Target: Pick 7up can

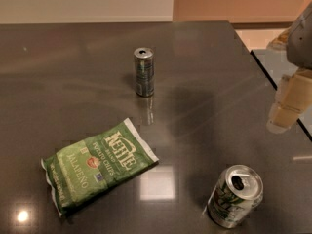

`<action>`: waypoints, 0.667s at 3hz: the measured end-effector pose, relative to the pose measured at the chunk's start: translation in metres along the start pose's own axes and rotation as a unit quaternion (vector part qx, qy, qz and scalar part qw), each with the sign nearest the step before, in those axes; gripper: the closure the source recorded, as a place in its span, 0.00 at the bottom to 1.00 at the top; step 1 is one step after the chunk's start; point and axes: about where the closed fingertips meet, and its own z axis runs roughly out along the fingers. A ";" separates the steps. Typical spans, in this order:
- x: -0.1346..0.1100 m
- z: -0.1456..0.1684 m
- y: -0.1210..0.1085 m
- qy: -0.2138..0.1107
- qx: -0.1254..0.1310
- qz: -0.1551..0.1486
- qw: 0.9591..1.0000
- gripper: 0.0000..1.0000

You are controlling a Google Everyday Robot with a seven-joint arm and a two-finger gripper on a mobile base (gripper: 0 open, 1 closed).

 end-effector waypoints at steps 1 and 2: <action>0.000 0.000 0.000 0.000 0.000 0.000 1.000 0.00; -0.002 0.000 -0.002 0.002 -0.010 -0.009 1.000 0.00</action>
Offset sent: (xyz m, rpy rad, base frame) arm 0.0041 0.0011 -0.0021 -0.0143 0.0735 0.0525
